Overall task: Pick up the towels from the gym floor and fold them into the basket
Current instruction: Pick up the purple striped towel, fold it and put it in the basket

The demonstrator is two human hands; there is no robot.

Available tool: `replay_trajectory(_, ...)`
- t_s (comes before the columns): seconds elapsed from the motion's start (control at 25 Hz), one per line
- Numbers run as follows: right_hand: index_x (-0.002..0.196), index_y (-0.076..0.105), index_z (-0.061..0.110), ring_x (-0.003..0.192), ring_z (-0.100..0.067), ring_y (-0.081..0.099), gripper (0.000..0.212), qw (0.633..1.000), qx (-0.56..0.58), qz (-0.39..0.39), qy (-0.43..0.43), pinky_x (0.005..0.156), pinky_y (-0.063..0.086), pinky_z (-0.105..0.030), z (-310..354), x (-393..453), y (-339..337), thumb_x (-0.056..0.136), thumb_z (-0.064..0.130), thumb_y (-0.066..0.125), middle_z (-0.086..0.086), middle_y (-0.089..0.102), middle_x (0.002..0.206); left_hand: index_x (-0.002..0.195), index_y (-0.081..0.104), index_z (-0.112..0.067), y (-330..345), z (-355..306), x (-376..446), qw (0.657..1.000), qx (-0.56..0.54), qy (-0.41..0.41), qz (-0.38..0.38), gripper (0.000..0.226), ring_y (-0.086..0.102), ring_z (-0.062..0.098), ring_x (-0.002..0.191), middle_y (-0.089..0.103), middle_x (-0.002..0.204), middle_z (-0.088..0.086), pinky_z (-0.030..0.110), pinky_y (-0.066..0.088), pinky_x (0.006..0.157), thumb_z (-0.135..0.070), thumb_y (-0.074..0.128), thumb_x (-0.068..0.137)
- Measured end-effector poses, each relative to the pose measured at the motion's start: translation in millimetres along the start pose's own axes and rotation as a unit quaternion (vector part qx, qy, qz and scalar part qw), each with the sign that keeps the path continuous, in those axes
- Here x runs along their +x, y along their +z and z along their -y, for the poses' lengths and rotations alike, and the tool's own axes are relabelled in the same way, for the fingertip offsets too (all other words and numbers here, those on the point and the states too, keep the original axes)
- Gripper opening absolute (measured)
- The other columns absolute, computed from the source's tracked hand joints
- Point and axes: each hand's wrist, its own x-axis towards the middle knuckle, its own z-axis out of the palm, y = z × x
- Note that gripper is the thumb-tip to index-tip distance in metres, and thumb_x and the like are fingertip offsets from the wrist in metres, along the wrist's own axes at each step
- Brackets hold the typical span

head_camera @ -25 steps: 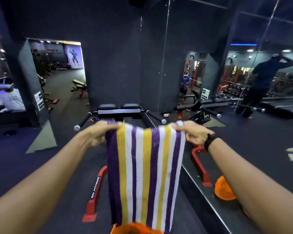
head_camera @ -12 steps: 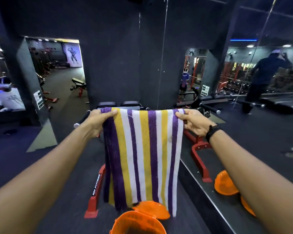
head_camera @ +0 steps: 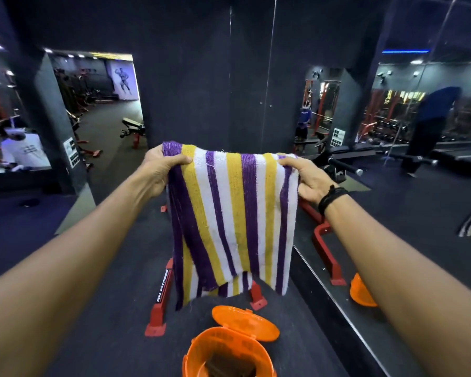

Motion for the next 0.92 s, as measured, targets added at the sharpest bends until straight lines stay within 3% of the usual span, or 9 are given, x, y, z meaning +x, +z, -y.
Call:
replay_trajectory(0.12,0.081,0.065,0.006,0.066,-0.015,0.064,0.018,0.996,-0.041,-0.06,-0.043,0.072,0.055,-0.031,-2,2,4,0.088,0.024,0.066,-0.006,0.066,0.074,0.119,0.046,-0.016,-4,1,0,1.0,-0.008,-0.003,-0.024,0.059,0.065,0.01,0.069,0.063,0.094,0.004,0.021,0.053,0.055,0.005,0.074,0.071)
replay_trajectory(0.2,0.081,0.066,0.011,0.067,-0.01,0.063,0.01,0.982,-0.12,-0.089,-0.118,0.071,0.054,-0.027,-7,4,2,0.09,0.016,0.065,-0.005,0.065,0.079,0.128,0.048,-0.02,-7,4,-1,0.999,-0.013,-0.005,-0.03,0.054,0.065,0.007,0.07,0.064,0.099,0.003,0.018,0.053,0.057,-0.001,0.069,0.082)
replay_trajectory(0.24,0.088,0.067,0.013,0.069,-0.009,0.062,0.004,0.972,-0.159,-0.084,-0.151,0.072,0.055,-0.025,-7,3,1,0.089,0.01,0.065,-0.006,0.065,0.083,0.126,0.055,-0.016,-8,4,-4,0.999,-0.012,-0.007,-0.029,0.044,0.065,0.005,0.065,0.066,0.096,0.004,0.017,0.053,0.056,-0.006,0.068,0.085)
replay_trajectory(0.32,0.1,0.067,0.01,0.071,-0.01,0.064,0.016,0.957,-0.223,-0.059,-0.178,0.072,0.056,-0.023,-5,0,-1,0.086,0.003,0.066,-0.009,0.067,0.088,0.117,0.065,-0.011,-13,6,-6,0.999,0.033,0.003,-0.042,0.034,0.063,0.003,0.059,0.067,0.093,0.007,0.015,0.05,0.051,-0.011,0.071,0.084)
replay_trajectory(0.44,0.11,0.064,0.002,0.069,-0.007,0.066,0.031,0.946,-0.276,-0.029,-0.165,0.069,0.056,-0.021,-1,-3,-2,0.08,-0.002,0.071,-0.009,0.068,0.088,0.102,0.07,-0.009,-20,7,-8,0.984,0.158,0.045,-0.067,0.029,0.06,0.009,0.065,0.066,0.083,0.003,0.012,0.042,0.042,-0.01,0.079,0.075)
replay_trajectory(0.56,0.11,0.064,0.001,0.067,-0.005,0.064,0.036,0.916,-0.367,-0.036,-0.157,0.066,0.057,-0.021,0,-4,-4,0.076,-0.001,0.076,-0.006,0.068,0.086,0.092,0.072,-0.01,-22,12,-10,0.982,0.158,0.067,-0.084,0.023,0.06,0.013,0.069,0.067,0.082,0.005,0.011,0.04,0.039,-0.017,0.082,0.073)
replay_trajectory(0.72,0.095,0.072,0.013,0.076,-0.013,0.063,0.03,0.821,-0.535,-0.08,-0.184,0.074,0.055,-0.028,2,-2,-13,0.068,0.012,0.085,-0.002,0.07,0.087,0.095,0.073,-0.019,-30,23,-3,0.979,0.173,0.063,-0.091,0.033,0.067,0.02,0.084,0.072,0.094,0.008,0.027,0.057,0.075,-0.022,0.087,0.065)
replay_trajectory(0.8,0.088,0.074,0.013,0.073,-0.011,0.06,0.023,0.787,-0.57,-0.102,-0.214,0.07,0.049,-0.022,2,-3,-14,0.068,0.015,0.085,0.0,0.069,0.08,0.093,0.074,-0.023,-34,26,0,0.955,0.266,0.091,-0.095,0.04,0.069,0.02,0.089,0.073,0.092,0.005,0.033,0.056,0.084,-0.03,0.09,0.057)
replay_trajectory(0.92,0.08,0.072,0.015,0.077,-0.014,0.055,0.012,0.759,-0.594,-0.132,-0.231,0.064,0.039,-0.023,-3,-1,-19,0.072,0.018,0.08,0.001,0.064,0.077,0.091,0.077,-0.02,-31,26,0,0.876,0.451,0.13,-0.112,0.041,0.066,0.021,0.089,0.073,0.088,0.005,0.03,0.051,0.075,-0.043,0.087,0.058)
